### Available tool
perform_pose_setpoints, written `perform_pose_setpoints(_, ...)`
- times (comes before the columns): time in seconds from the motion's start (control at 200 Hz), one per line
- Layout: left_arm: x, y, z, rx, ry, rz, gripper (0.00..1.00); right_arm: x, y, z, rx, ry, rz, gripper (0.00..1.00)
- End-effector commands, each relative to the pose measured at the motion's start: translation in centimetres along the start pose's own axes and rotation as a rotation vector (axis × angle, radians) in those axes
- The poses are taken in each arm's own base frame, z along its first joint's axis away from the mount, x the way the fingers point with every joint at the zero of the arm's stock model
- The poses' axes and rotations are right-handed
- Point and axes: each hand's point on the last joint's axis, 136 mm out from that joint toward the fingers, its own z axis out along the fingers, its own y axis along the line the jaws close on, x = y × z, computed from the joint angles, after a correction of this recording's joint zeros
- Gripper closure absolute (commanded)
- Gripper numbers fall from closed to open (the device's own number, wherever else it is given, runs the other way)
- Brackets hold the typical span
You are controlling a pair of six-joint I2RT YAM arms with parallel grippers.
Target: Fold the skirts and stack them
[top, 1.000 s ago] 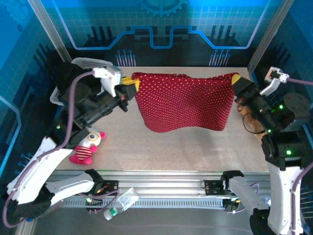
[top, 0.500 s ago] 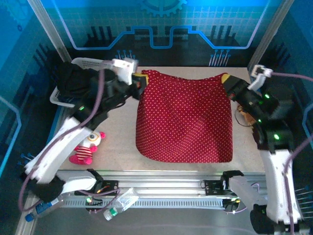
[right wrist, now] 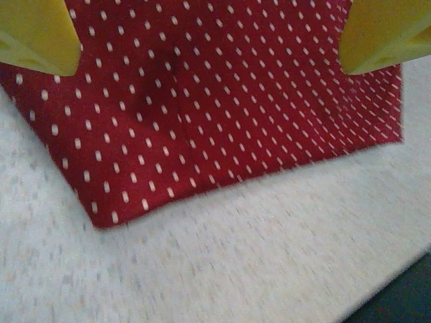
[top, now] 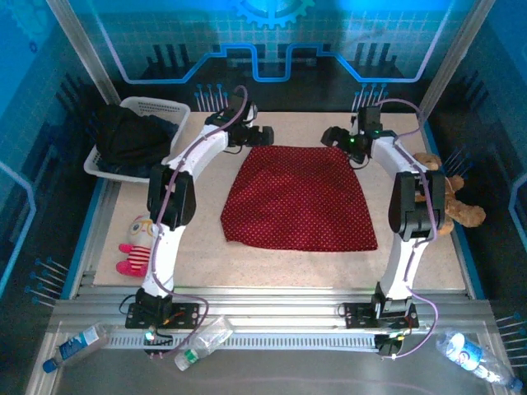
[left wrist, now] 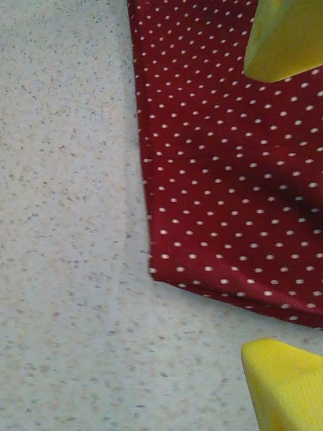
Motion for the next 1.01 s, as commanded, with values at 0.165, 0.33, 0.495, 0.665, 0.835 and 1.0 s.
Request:
perform_pose_setpoints(0.165,8.6,-2.6,-5.4,0.133,0.167,-0.284,0.01,4.3,3.3,1.5,-0.129,0.174,-0.101,0.00)
perform_pose_setpoints(0.33,14.0,-2.9,-5.4,0.207,0.279,-0.411,0.01,4.3,4.5,4.3,-0.189,0.270,-0.112,0.00)
perform_pose_setpoints(0.495,18.2,-1.2,-4.9,0.165,0.347,-0.472,0.01,3.6,3.9,6.6,-0.138,0.296,-0.082,0.00)
perform_pose_setpoints(0.665,21.3,2.8,-3.2,0.038,0.407,-0.493,0.01,4.5,0.8,8.0,-0.039,0.316,0.019,0.00)
perform_pose_setpoints(0.835,19.3,7.3,-0.5,-0.091,0.370,-0.429,0.01,7.9,-0.2,5.5,-0.054,0.304,0.121,0.00)
perform_pose_setpoints(1.0,15.5,5.5,4.4,-0.027,0.376,-0.321,0.01,15.6,2.6,2.6,-0.173,0.284,0.290,0.00)
